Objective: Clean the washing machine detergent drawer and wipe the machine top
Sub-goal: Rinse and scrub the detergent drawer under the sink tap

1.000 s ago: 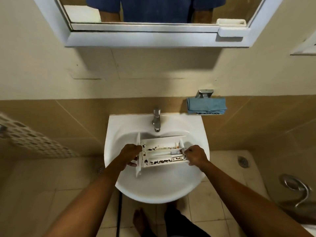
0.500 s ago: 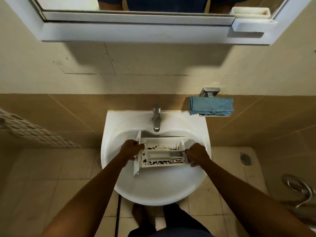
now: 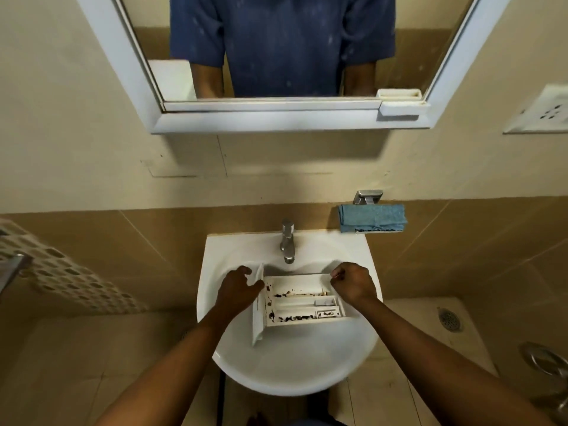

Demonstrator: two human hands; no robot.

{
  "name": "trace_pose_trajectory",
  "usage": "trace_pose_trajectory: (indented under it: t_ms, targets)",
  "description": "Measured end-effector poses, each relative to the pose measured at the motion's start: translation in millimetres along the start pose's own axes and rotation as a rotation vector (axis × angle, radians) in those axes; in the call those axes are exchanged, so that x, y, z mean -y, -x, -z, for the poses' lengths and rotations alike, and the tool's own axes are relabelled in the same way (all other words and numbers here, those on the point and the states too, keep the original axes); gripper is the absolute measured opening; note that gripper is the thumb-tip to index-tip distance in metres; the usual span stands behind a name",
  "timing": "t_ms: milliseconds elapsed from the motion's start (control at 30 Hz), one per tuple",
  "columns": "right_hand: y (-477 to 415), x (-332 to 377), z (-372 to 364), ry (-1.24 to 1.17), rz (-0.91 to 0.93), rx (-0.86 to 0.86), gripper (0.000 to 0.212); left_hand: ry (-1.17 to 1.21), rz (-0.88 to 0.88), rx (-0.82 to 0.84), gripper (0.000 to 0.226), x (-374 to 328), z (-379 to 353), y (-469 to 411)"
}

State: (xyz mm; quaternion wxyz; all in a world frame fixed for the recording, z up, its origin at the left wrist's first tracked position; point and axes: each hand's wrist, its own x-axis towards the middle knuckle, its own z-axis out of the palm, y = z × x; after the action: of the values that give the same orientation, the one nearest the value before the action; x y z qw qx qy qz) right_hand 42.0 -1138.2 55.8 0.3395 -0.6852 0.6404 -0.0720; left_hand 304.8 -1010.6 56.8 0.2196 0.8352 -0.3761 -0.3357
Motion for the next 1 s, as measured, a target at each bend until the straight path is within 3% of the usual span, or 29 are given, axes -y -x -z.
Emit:
trace_pose_trajectory:
  t_ms: [167, 300, 567, 733, 900, 1000]
  targets:
    - [24, 6, 3, 0.019, 0.092, 0.037, 0.003, -0.108, -0.226, -0.053, 0.048, -12, 8, 12]
    - [48, -4, 7, 0.028, 0.184, 0.032, 0.013, -0.117, -0.365, -0.053, 0.042, -22, 3, 16]
    - [57, -10, 23, 0.079, 0.253, -0.01, 0.012, -0.163, -0.598, -0.089, 0.03, -39, 7, 6]
    - [34, -3, 16, 0.075, 0.289, 0.081, 0.011, -0.199, -0.626, -0.178, 0.041, -64, 28, -16]
    - [12, 4, -4, 0.012, 0.285, 0.163, 0.013, -0.378, -0.594, -0.037, 0.063, -92, 37, -37]
    - [0, 7, -11, -0.069, 0.188, 0.224, 0.027, -0.444, -0.623, -0.012, 0.065, -101, 36, -54]
